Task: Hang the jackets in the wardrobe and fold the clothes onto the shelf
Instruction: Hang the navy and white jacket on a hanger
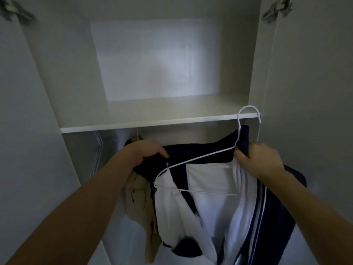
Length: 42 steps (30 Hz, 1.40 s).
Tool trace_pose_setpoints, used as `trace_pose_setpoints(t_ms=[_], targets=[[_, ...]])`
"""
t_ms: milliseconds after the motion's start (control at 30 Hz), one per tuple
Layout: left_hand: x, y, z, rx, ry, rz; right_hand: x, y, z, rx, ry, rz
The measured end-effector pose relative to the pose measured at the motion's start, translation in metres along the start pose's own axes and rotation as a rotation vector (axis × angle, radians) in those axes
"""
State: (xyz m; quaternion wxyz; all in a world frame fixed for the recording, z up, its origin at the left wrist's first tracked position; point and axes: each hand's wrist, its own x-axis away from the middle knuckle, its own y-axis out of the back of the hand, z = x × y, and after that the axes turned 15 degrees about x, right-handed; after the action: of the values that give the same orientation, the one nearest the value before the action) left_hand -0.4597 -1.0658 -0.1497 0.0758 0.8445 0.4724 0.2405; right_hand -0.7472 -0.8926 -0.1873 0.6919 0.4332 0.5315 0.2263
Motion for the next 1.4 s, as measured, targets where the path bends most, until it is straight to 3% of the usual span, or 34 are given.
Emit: trace_pose_setpoints(t_ms=[100,200,267,333,400,533,900,1100,1400], targets=[[0.016,-0.010,-0.029,0.281,-0.013,0.003,-0.003,-0.004,0.017,0.022,0.019,-0.034],[0.021,-0.019,-0.049,0.298,-0.027,0.100,-0.006,-0.004,0.029,0.044,0.018,-0.088],[0.022,-0.011,-0.054,0.082,-0.087,0.125,-0.008,0.001,0.018,0.046,-0.042,-0.131],[0.021,0.010,-0.047,-0.303,-0.211,0.015,-0.010,0.009,-0.003,0.030,-0.106,-0.160],[0.019,0.027,-0.033,-0.485,-0.212,-0.051,-0.010,0.017,-0.017,0.013,-0.135,-0.164],[0.018,0.022,-0.020,-0.148,-0.120,0.049,-0.010,0.015,-0.005,0.117,-0.072,-0.124],[0.027,-0.084,-0.065,0.753,-0.348,0.214,0.002,0.007,0.028,0.000,0.144,0.047],[0.032,-0.111,-0.094,0.767,-0.350,0.092,0.020,0.014,0.026,-0.241,0.208,0.006],[0.056,-0.130,-0.115,0.828,-0.551,0.077,0.011,0.003,0.051,-0.393,-0.089,-0.066]])
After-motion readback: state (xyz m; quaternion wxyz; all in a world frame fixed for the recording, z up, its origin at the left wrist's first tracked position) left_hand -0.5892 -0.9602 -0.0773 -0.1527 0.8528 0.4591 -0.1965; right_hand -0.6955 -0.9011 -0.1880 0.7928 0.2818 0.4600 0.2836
